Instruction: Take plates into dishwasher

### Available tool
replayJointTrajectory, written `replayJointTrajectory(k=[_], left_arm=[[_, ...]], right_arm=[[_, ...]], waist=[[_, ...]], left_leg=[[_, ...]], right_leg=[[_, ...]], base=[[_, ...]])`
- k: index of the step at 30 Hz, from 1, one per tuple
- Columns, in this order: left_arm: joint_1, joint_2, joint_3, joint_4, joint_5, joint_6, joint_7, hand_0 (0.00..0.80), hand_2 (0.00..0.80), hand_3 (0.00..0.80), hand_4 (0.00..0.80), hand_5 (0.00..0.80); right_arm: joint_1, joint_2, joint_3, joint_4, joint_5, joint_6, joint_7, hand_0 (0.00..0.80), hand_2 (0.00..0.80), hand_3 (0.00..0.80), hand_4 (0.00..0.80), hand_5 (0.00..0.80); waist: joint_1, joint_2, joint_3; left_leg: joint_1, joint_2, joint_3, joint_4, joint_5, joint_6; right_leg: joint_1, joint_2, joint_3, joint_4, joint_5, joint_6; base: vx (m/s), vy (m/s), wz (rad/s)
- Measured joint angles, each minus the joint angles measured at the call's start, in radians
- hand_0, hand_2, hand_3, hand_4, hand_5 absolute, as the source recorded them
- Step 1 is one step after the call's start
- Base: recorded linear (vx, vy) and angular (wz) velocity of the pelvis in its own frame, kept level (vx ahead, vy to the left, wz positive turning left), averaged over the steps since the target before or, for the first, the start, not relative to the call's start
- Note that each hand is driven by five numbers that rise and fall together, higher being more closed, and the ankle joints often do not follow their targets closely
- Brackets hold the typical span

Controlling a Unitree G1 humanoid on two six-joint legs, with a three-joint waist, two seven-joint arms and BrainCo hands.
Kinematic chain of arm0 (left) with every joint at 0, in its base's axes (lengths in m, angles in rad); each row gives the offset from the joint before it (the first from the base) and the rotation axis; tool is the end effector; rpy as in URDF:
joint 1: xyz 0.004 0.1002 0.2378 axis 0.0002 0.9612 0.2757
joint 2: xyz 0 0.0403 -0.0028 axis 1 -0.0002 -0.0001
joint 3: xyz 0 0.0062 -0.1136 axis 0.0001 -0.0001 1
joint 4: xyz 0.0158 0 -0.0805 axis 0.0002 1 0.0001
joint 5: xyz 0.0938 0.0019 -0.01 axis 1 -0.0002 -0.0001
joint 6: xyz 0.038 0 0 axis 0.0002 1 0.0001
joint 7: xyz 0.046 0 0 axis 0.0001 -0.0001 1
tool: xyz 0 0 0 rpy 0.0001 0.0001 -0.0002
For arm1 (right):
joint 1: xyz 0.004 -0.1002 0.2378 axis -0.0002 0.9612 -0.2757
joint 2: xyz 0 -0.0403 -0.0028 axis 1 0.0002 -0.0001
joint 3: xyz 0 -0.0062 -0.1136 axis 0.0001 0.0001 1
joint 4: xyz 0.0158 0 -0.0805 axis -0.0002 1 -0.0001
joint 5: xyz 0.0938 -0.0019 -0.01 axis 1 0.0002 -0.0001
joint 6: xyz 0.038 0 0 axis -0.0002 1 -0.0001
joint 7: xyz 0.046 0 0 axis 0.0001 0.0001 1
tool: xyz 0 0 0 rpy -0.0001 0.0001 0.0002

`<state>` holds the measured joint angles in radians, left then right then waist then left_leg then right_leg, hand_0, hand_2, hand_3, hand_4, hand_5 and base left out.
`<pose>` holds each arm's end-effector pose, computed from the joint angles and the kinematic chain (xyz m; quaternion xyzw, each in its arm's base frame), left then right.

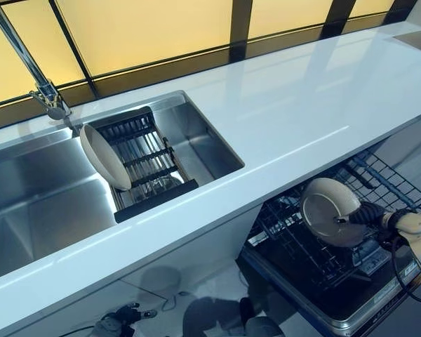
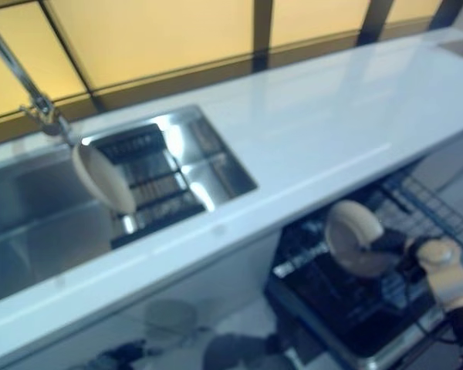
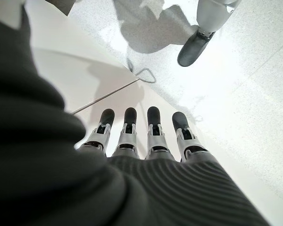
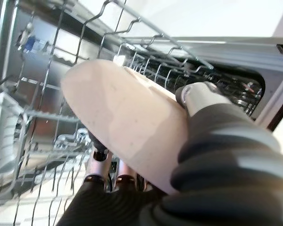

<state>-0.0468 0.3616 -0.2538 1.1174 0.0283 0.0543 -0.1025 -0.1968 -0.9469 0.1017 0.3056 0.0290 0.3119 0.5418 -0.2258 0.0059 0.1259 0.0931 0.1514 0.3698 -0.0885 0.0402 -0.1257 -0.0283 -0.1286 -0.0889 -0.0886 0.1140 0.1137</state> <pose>0.1017 0.2547 -0.1015 0.2052 0.5499 -0.0539 0.8079 0.2213 -0.3429 0.1063 -0.3623 0.3079 0.1245 0.8709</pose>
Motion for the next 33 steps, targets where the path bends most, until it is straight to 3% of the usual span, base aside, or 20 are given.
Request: replayJointTrajectory(k=[20, 26, 33], left_arm=[[-0.001, -0.001, 0.000, -0.012, -0.001, -0.001, -0.014, 0.000, 0.000, 0.000, 0.000, 0.000], [-0.006, -0.001, -0.001, -0.030, -0.001, -0.001, -0.019, 0.000, 0.000, 0.000, 0.000, 0.000], [-0.006, -0.001, -0.001, -0.032, -0.001, -0.001, -0.022, 0.000, 0.000, 0.000, 0.000, 0.000]], right_arm=[[-0.004, 0.111, 0.075, 0.215, -0.057, -0.009, -0.042, 0.800, 0.800, 0.800, 0.800, 0.800], [-0.005, 0.116, 0.089, 0.274, -0.057, -0.030, -0.066, 0.800, 0.800, 0.800, 0.800, 0.800], [-0.021, 0.122, 0.107, 0.332, -0.061, -0.045, -0.072, 0.800, 0.800, 0.800, 0.800, 0.800]], waist=[[0.036, 0.030, 0.020], [0.072, 0.042, 0.024], [0.076, 0.047, 0.023]], left_leg=[[-0.001, -0.001, -0.042, 0.002, 0.001, 0.002], [-0.002, 0.000, -0.047, 0.002, 0.001, 0.001], [-0.004, 0.000, -0.054, 0.002, 0.002, 0.001]], right_leg=[[0.023, -0.005, -0.034, -0.001, -0.012, 0.001], [0.024, -0.005, -0.037, -0.001, -0.012, 0.000], [0.026, -0.005, -0.043, -0.001, -0.013, -0.001]], base=[[-0.002, -0.003, 0.04], [0.000, 0.000, 0.00], [-0.001, -0.001, 0.01]])
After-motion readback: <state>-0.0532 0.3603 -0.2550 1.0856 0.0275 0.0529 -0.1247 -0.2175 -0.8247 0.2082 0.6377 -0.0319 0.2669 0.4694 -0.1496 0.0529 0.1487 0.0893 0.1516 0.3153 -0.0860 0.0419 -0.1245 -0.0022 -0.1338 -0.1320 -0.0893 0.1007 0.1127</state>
